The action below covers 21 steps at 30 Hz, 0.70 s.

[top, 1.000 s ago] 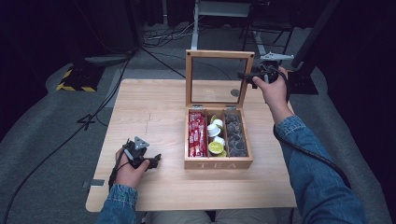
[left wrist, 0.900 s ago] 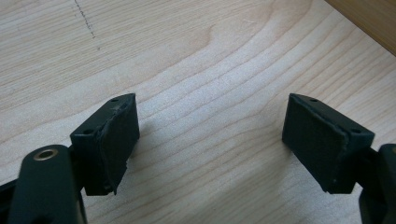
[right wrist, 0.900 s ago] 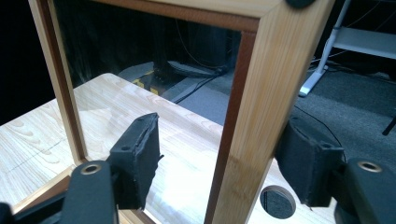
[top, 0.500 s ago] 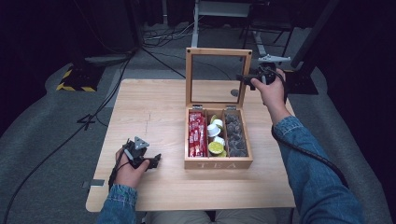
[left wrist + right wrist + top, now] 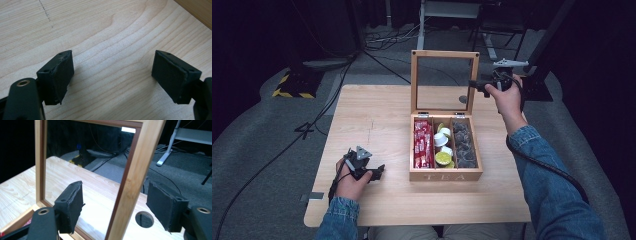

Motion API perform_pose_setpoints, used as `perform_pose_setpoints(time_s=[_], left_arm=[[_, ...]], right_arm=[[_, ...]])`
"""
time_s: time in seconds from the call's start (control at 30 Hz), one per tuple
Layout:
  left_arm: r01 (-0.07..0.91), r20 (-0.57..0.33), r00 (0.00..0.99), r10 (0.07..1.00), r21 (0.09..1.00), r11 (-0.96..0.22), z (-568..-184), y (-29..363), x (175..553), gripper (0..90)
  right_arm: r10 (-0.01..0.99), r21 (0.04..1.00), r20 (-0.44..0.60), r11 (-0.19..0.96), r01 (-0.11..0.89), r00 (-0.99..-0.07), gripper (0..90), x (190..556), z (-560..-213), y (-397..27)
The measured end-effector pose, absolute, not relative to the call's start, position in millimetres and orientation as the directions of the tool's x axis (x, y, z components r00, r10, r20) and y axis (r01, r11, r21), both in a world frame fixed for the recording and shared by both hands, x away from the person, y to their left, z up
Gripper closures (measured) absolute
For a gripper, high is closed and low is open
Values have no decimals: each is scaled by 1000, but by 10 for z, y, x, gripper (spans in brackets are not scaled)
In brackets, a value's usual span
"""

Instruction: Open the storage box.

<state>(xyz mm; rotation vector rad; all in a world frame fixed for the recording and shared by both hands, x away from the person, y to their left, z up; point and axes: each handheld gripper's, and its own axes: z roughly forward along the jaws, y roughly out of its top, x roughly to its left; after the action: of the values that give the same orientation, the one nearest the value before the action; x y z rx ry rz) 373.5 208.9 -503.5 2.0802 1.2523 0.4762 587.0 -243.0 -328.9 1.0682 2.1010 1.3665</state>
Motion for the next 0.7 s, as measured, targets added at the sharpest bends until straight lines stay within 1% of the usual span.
perform_pose_setpoints(time_s=[0.13, 0.23, 0.43, 0.63, 0.7], left_arm=[[636, -20, 482, 876, 696, -334, -5037, 2089, 3756, 177], [638, -25, 479, 877, 697, -329, -5038, 2085, 3760, 177], [639, -23, 479, 878, 695, -330, -5037, 2083, 3767, 176], [639, -23, 478, 878, 695, -330, -5037, 2083, 3768, 176], [638, -21, 479, 878, 696, -331, -5037, 2081, 3774, 176]], right_arm=[[776, 902, 47, 237, 360, -629, 308, 5818, -3242, -2455], [764, 904, 46, 243, 353, -643, 326, 5754, -3199, -2458], [743, 910, 48, 244, 336, -668, 334, 5610, -3105, -2426], [709, 916, 51, 247, 315, -704, 354, 5434, -3020, -2343], [684, 919, 50, 254, 302, -727, 365, 5314, -2985, -2278]])
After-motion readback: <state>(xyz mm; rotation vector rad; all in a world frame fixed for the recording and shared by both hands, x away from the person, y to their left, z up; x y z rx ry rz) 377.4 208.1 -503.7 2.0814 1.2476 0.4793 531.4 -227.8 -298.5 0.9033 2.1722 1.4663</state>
